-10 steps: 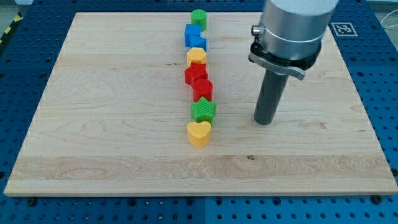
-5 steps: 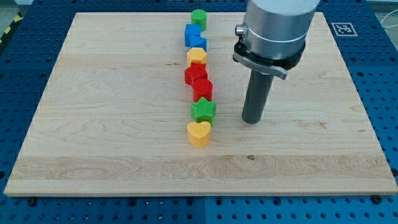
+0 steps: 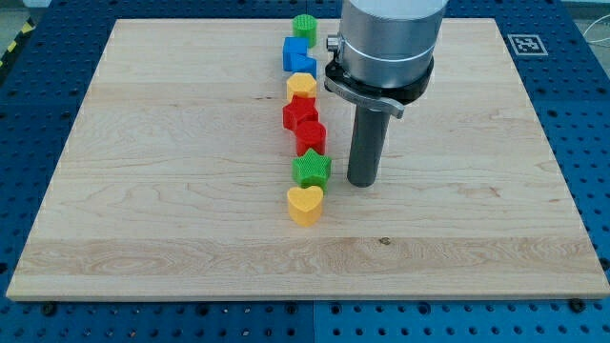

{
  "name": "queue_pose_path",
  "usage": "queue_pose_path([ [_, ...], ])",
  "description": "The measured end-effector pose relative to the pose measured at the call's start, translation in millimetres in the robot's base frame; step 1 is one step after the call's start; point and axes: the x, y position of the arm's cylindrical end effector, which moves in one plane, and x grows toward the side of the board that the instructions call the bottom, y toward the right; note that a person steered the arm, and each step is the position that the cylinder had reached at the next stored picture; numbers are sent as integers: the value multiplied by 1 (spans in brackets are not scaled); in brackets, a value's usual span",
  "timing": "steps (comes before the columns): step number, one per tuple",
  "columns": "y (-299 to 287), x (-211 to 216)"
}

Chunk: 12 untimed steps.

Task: Nudge the green star a bit left

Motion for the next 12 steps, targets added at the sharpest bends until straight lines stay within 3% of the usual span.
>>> queue_pose_path([
  [12,-22,-2],
])
